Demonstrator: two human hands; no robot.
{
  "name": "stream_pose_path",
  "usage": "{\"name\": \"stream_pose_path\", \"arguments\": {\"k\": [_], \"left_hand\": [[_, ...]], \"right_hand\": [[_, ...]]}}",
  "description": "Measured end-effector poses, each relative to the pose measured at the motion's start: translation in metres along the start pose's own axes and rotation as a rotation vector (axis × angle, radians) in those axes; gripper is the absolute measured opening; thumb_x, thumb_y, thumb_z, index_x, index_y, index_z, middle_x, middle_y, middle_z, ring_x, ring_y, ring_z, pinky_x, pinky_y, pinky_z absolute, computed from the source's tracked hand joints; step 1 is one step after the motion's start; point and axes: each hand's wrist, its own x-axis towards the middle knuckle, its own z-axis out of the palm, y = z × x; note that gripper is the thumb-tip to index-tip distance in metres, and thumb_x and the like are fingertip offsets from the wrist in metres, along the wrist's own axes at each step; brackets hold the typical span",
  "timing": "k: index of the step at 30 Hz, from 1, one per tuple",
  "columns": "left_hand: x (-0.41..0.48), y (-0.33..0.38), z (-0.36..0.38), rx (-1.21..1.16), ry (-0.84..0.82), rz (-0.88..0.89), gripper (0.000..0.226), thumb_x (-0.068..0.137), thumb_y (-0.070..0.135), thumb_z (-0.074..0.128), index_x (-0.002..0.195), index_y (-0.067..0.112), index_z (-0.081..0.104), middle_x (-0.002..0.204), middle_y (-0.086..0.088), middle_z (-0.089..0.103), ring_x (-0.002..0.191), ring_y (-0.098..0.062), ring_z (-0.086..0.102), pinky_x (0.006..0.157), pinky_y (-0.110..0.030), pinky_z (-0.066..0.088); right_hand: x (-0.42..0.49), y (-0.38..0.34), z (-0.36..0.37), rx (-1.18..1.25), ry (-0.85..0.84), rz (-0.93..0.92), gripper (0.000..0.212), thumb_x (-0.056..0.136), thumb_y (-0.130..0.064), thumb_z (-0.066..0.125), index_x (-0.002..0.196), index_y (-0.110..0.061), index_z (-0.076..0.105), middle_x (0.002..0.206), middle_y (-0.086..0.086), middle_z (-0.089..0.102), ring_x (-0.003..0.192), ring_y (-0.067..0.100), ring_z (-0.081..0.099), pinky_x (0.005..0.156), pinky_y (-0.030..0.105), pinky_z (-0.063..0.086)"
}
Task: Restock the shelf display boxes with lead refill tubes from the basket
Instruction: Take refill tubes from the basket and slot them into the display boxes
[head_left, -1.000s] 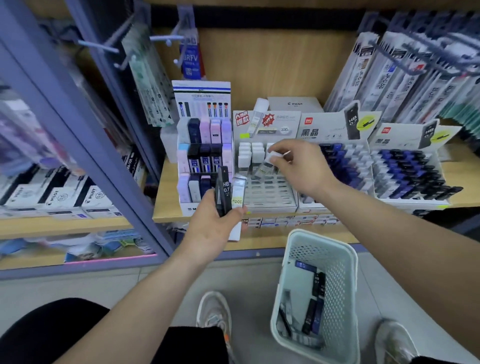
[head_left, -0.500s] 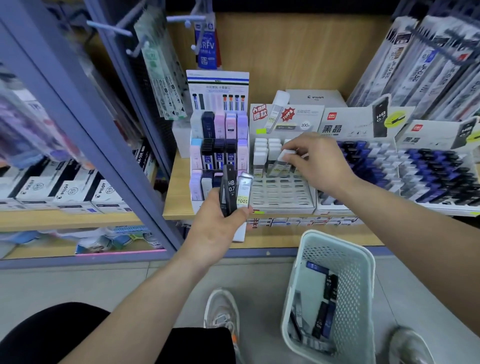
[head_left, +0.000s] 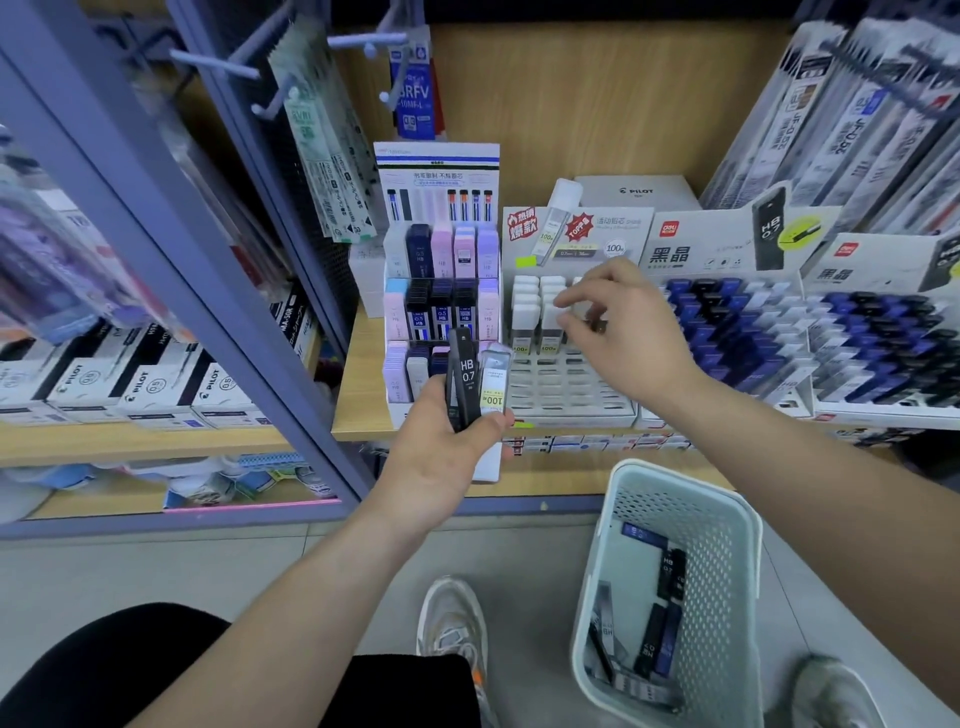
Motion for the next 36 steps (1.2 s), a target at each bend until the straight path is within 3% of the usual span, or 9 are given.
{"name": "stream_pose_path", "arguments": {"k": [5,9,12,15,19,22,25,30,36], "left_hand": [[-0.002,0.005,0.01,-0.047,-0.045,0.01,0.027,0.097,0.01,0.062,0.123,0.012,0.054,0.111,-0.009,0.071,0.076,-0.005,0.072,0.062,-0.021,0.056],[-0.006,0.009,0.02,-0.042,-0.071,0.066,0.027,0.098,0.002,0.057,0.124,0.006,0.052,0.105,-0.003,0.069,0.078,0.005,0.069,0.062,-0.01,0.051],[-0.006,0.01,0.023,-0.049,-0.081,0.06,0.026,0.099,0.009,0.059,0.125,0.013,0.053,0.105,0.002,0.072,0.084,0.0,0.071,0.074,-0.022,0.059],[-0.005,0.012,0.026,-0.102,-0.084,0.021,0.026,0.099,0.011,0.059,0.125,0.017,0.054,0.094,0.013,0.073,0.081,-0.004,0.071,0.079,-0.044,0.062],[-0.003,0.013,0.031,-0.099,-0.075,0.007,0.027,0.099,0.011,0.059,0.125,0.015,0.053,0.103,0.0,0.073,0.076,-0.015,0.071,0.076,-0.046,0.063],[-0.002,0.014,0.032,-0.101,-0.058,0.007,0.028,0.098,0.015,0.062,0.124,0.017,0.053,0.099,-0.001,0.075,0.074,-0.016,0.071,0.066,-0.038,0.062],[-0.002,0.016,0.031,-0.112,-0.022,0.026,0.023,0.098,0.015,0.062,0.119,0.017,0.053,0.095,0.003,0.075,0.07,-0.012,0.069,0.056,-0.027,0.055],[-0.001,0.014,0.031,-0.098,-0.002,0.053,0.024,0.098,0.015,0.061,0.121,0.014,0.054,0.105,-0.003,0.071,0.065,-0.009,0.066,0.051,-0.024,0.05],[-0.001,0.013,0.03,-0.077,-0.019,0.068,0.026,0.098,0.013,0.061,0.124,0.011,0.054,0.106,-0.008,0.07,0.062,-0.009,0.062,0.05,-0.024,0.048]], "right_hand": [[-0.032,-0.039,-0.013,0.564,-0.294,0.305,0.009,0.095,-0.019,0.067,0.104,-0.018,0.066,0.079,0.002,0.073,0.068,0.018,0.07,0.067,0.03,0.057],[-0.045,-0.05,-0.015,0.69,-0.337,0.418,0.039,0.082,-0.015,0.081,0.112,-0.017,0.056,0.075,0.004,0.074,0.067,0.018,0.069,0.068,0.035,0.06],[-0.049,-0.045,-0.02,0.73,-0.314,0.469,0.043,0.08,-0.009,0.082,0.114,-0.016,0.057,0.08,0.006,0.075,0.072,0.018,0.068,0.069,0.03,0.06],[-0.052,-0.038,-0.024,0.788,-0.233,0.511,0.025,0.087,-0.009,0.075,0.108,-0.009,0.061,0.088,0.012,0.07,0.081,0.026,0.07,0.074,0.036,0.061],[-0.055,-0.034,-0.034,0.97,-0.209,0.538,0.012,0.098,-0.006,0.058,0.106,-0.007,0.068,0.105,0.022,0.067,0.088,0.029,0.072,0.072,0.036,0.06],[-0.057,-0.025,-0.036,0.866,-0.26,0.508,0.02,0.098,-0.014,0.061,0.117,-0.016,0.07,0.106,0.02,0.065,0.092,0.023,0.067,0.071,0.037,0.059],[-0.061,-0.019,-0.037,0.754,-0.269,0.482,0.023,0.092,-0.015,0.07,0.115,-0.019,0.069,0.095,0.003,0.069,0.084,0.011,0.067,0.071,0.028,0.053],[-0.067,-0.023,-0.038,0.73,-0.324,0.366,0.015,0.09,-0.008,0.071,0.095,-0.021,0.076,0.097,0.008,0.074,0.08,0.014,0.065,0.072,0.022,0.054],[-0.066,-0.025,-0.042,0.654,-0.343,0.293,0.015,0.094,-0.007,0.065,0.101,-0.014,0.077,0.093,0.001,0.074,0.076,0.011,0.062,0.068,0.025,0.054]]}}
